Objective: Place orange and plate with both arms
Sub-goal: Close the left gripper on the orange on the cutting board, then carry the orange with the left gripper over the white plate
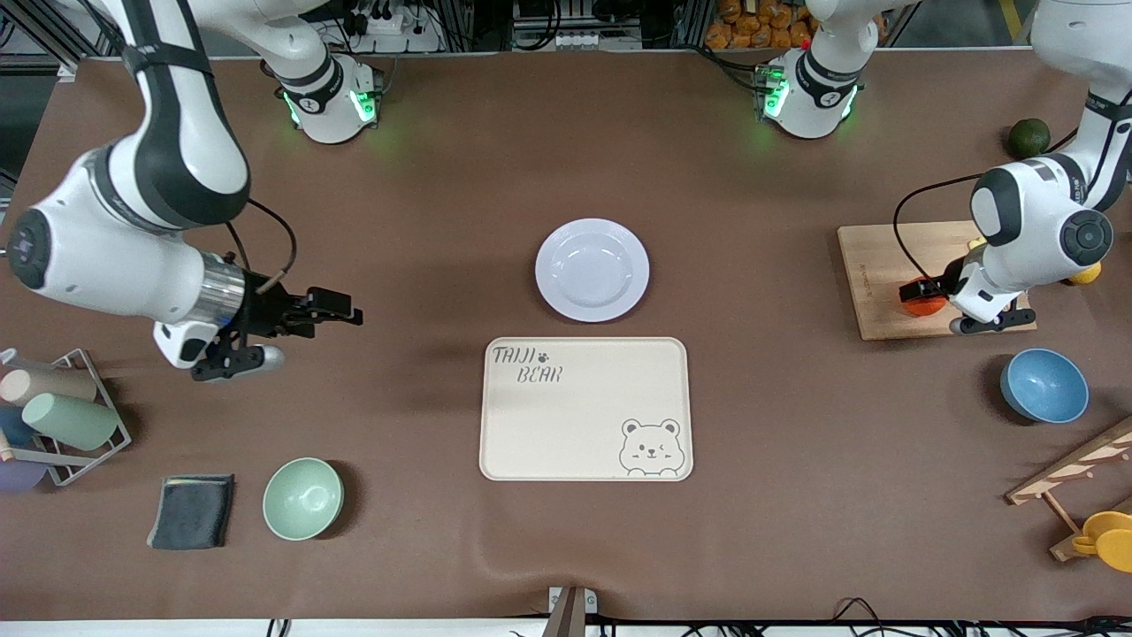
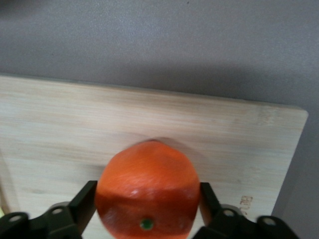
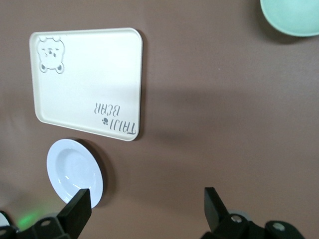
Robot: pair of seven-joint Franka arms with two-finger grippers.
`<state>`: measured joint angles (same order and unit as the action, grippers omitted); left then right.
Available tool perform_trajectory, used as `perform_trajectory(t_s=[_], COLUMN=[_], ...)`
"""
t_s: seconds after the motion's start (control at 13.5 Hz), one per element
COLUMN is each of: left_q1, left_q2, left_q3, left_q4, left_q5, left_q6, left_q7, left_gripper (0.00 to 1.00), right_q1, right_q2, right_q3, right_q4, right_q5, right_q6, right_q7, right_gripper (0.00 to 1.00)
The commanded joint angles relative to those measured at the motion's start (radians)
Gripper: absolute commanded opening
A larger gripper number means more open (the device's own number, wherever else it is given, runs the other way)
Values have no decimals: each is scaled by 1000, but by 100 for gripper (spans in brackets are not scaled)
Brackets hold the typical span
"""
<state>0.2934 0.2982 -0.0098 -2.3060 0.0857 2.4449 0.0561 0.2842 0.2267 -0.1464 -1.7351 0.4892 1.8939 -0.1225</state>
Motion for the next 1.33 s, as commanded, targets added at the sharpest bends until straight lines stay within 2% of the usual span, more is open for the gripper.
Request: perform_trajectory(t_s=[0.0,0.07,0.3,0.44,0.67,0.81,1.04,1.26], left_q1=[3,0,1,1,-19,-86,-256,-400], left_q2=[-2,-23,-73,-76,-54,-51,-4,117], left_q3=[-16,-27,-145,-282,-528,-623,-633,-628], left_q4=[20,26,74,144,249,260,281,353], left_q5=[23,23,11,9,9,22,22,23], left_q6=[-6,-20,-122,-184,-266,-279,-276,-257], left_q7=[19,37,7,-72,-411,-563,-711,-818], left_gripper=[12,3,2,2,2,2,7,6], right_q1=[-3,-5,-11,-11,-33,-33,-27,-30], right_q2=[-14,-14,-7,-4,-15,-15,-15,-18], right_q3=[7,7,5,5,5,7,7,7], right_q4=[-8,-8,14,26,52,58,58,65], right_q5=[23,23,28,49,54,66,72,72], right_q6=[-2,-2,7,7,-4,-4,-2,-24], right_q7=[-11,-11,-11,-11,-6,-6,-2,0], right_gripper=[100,100,100,100,100,100,100,100])
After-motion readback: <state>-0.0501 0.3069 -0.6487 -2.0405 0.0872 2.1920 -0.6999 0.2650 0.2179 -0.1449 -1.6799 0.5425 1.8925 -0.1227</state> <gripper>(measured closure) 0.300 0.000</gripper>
